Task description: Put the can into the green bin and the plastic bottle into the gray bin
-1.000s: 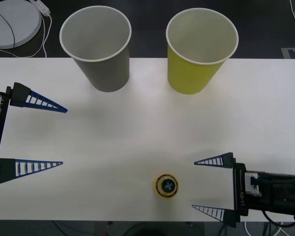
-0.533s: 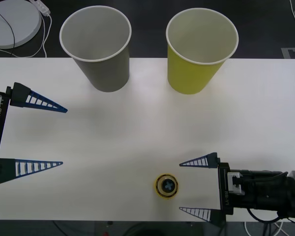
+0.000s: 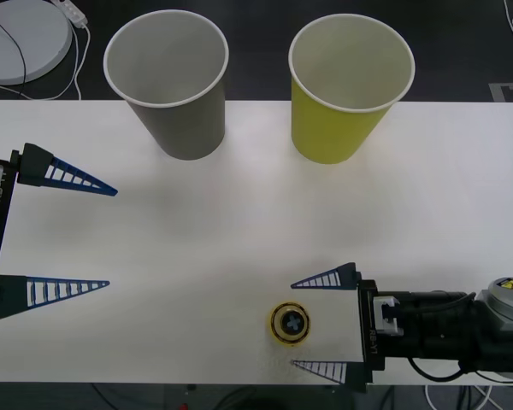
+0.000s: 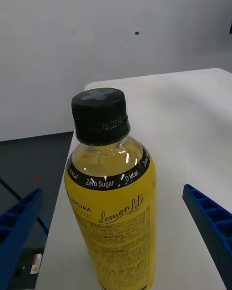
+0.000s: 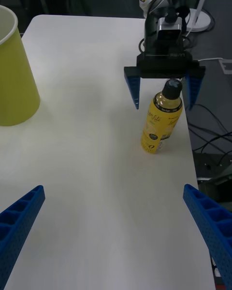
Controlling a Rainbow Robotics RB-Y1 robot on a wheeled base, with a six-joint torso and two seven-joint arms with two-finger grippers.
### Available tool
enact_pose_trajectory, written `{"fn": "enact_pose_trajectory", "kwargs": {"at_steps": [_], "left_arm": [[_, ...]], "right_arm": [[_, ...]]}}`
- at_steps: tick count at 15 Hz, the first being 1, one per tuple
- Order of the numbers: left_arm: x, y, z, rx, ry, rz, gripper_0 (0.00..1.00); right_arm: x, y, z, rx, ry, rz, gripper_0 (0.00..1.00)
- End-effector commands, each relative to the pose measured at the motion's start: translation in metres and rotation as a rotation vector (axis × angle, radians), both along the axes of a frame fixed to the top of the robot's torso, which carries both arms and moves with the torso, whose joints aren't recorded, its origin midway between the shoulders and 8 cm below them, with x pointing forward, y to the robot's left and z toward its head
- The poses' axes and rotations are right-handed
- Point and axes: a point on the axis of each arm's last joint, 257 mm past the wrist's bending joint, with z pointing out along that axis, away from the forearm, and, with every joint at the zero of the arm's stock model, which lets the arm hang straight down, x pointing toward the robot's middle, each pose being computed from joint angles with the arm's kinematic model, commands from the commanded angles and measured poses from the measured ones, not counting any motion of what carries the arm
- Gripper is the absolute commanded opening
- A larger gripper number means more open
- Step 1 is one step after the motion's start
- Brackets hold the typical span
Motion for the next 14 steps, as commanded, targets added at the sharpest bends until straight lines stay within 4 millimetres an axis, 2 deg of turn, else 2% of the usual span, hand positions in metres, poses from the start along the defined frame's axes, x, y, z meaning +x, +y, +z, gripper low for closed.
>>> {"fn": "enact_pose_trajectory", "kwargs": {"at_steps": [1, 14], "left_arm": [[0.000, 0.000, 0.000, 0.000, 0.000, 0.000, 1.00], [0.000, 0.000, 0.000, 0.000, 0.000, 0.000, 1.00]], "right_arm": [[0.003, 0.006, -0.001, -0.006, -0.002, 0.001, 1.00], [0.004, 0.023, -0.002, -0.007, -0.004, 0.020, 1.00]]}}
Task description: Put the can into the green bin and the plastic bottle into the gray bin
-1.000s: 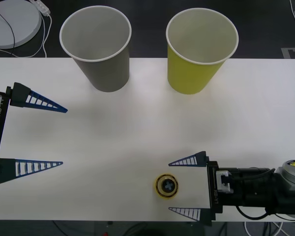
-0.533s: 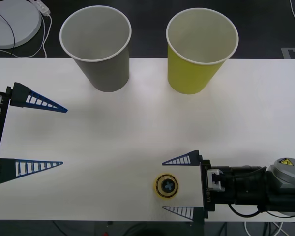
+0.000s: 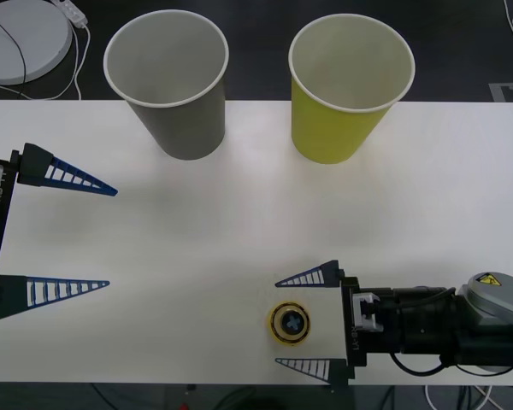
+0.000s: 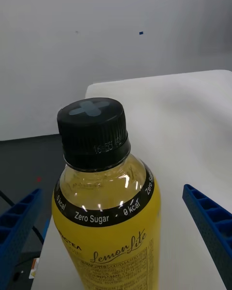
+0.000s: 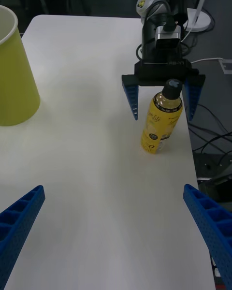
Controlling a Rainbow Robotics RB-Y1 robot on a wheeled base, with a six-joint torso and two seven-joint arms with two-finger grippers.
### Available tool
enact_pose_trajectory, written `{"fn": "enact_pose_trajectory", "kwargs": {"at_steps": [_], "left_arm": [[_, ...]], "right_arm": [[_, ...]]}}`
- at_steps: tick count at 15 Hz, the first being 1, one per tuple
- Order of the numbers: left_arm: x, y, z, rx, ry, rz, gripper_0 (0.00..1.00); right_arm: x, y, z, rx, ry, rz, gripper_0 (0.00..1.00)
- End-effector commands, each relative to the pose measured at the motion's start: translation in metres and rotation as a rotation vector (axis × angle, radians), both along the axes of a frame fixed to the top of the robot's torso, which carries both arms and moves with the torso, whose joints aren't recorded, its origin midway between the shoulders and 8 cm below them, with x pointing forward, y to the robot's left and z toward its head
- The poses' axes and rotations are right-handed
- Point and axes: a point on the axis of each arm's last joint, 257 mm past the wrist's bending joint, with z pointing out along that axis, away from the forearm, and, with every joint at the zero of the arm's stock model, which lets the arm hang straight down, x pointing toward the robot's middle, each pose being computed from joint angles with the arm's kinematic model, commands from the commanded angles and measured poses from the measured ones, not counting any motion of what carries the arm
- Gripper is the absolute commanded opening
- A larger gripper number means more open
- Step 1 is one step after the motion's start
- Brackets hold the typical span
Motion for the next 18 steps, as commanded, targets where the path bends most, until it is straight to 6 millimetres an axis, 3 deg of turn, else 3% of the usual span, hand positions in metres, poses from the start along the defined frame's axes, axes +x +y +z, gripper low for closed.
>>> {"fn": "enact_pose_trajectory", "kwargs": {"at_steps": [1, 5, 6, 7, 8, 18], "left_arm": [[0.0000, 0.0000, 0.0000, 0.000, 0.000, 0.000, 1.00], [0.0000, 0.0000, 0.0000, 0.000, 0.000, 0.000, 1.00], [0.0000, 0.0000, 0.0000, 0.000, 0.000, 0.000, 1.00], [0.0000, 0.0000, 0.0000, 0.000, 0.000, 0.000, 1.00], [0.0000, 0.0000, 0.0000, 0.000, 0.000, 0.000, 1.00], [0.0000, 0.0000, 0.0000, 0.000, 0.000, 0.000, 1.00]], "right_arm": [[-0.0003, 0.0003, -0.0006, -0.001, 0.001, 0.001, 1.00], [0.0001, 0.0004, -0.0001, -0.001, 0.000, 0.002, 1.00], [0.0001, 0.0004, -0.0001, -0.001, 0.000, 0.002, 0.92], [-0.0003, 0.0003, -0.0006, -0.001, 0.001, 0.001, 0.23], [-0.0004, 0.0014, 0.0003, 0.000, -0.002, 0.004, 0.00], [-0.0003, 0.0008, 0.0004, 0.003, 0.005, 0.000, 0.00]]}}
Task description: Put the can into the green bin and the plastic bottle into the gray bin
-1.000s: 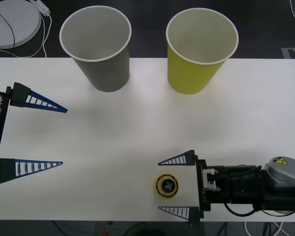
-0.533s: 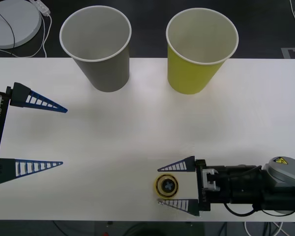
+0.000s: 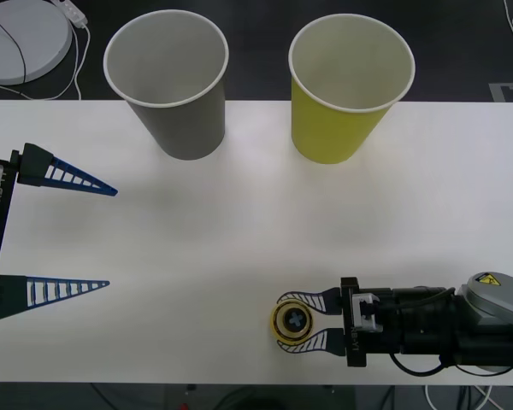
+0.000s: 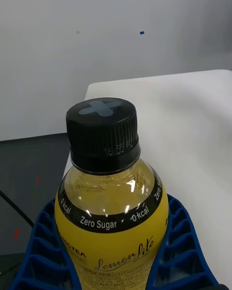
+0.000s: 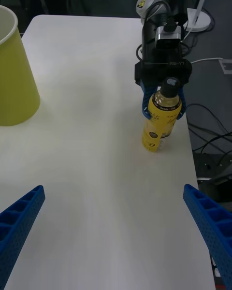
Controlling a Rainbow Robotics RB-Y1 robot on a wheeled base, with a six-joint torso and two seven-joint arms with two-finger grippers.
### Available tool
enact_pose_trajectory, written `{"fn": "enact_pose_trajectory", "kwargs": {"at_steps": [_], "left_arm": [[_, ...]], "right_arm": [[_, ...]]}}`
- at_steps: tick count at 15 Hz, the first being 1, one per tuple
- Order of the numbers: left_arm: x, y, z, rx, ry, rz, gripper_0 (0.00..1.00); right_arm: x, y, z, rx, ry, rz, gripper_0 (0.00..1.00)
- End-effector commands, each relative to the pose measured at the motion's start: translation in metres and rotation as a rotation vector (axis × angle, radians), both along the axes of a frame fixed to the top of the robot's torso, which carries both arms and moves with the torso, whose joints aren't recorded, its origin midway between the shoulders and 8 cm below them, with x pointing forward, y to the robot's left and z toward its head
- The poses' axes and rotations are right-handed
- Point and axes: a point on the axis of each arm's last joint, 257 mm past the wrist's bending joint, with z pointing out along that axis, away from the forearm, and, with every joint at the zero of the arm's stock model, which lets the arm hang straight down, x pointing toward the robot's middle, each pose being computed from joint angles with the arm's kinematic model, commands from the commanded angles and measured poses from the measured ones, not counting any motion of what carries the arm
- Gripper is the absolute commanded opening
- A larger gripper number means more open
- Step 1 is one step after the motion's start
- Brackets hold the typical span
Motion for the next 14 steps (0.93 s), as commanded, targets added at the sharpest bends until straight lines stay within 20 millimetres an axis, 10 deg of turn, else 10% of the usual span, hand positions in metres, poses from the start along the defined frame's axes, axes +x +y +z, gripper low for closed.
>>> {"fn": "enact_pose_trajectory", "kwargs": {"at_steps": [1, 14], "left_arm": [[0.000, 0.000, 0.000, 0.000, 0.000, 0.000, 1.00], [0.000, 0.000, 0.000, 0.000, 0.000, 0.000, 1.00]], "right_arm": [[0.000, 0.000, 0.002, 0.007, 0.008, -0.004, 0.00], [0.018, -0.019, 0.030, 0.050, 0.019, -0.142, 0.00]]}}
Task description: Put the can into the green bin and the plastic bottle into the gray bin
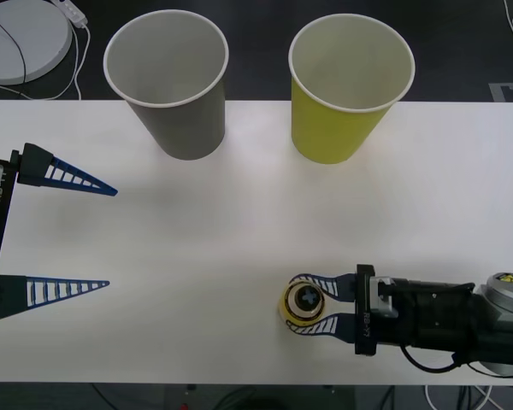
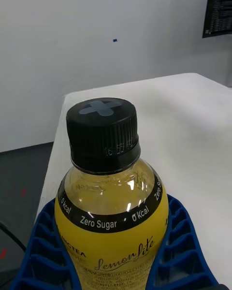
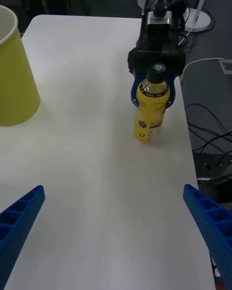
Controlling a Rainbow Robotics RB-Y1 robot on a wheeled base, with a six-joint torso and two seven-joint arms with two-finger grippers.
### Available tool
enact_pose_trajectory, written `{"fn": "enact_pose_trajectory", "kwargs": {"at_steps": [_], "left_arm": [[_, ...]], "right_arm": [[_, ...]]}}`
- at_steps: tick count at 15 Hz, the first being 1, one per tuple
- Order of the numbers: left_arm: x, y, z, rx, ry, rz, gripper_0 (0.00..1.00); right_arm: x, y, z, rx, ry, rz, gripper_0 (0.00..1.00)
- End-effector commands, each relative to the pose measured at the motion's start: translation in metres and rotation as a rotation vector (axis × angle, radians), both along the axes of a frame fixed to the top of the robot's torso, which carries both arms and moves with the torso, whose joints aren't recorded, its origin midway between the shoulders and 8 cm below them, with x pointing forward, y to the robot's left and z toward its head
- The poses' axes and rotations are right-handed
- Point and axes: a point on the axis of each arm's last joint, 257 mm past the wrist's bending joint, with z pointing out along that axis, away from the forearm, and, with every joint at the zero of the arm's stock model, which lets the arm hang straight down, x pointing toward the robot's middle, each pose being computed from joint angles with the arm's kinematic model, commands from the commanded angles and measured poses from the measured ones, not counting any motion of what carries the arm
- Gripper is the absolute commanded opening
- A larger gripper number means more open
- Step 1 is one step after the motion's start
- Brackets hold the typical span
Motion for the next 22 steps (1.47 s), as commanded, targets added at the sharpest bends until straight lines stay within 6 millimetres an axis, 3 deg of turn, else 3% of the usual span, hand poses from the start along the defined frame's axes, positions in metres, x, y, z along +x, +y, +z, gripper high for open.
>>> {"fn": "enact_pose_trajectory", "kwargs": {"at_steps": [1, 11, 15, 22], "left_arm": [[0.000, 0.000, 0.000, 0.000, 0.000, 0.000, 1.00], [0.000, 0.000, 0.000, 0.000, 0.000, 0.000, 1.00], [0.000, 0.000, 0.000, 0.000, 0.000, 0.000, 1.00], [0.000, 0.000, 0.000, 0.000, 0.000, 0.000, 1.00]], "right_arm": [[0.004, -0.005, 0.011, -0.005, -0.010, -0.059, 0.00], [-0.002, -0.021, 0.056, 0.004, -0.013, -0.178, 0.00], [-0.011, -0.019, 0.078, 0.019, 0.017, -0.245, 0.00], [-0.004, -0.004, 0.110, 0.030, 0.044, -0.374, 0.00]]}}
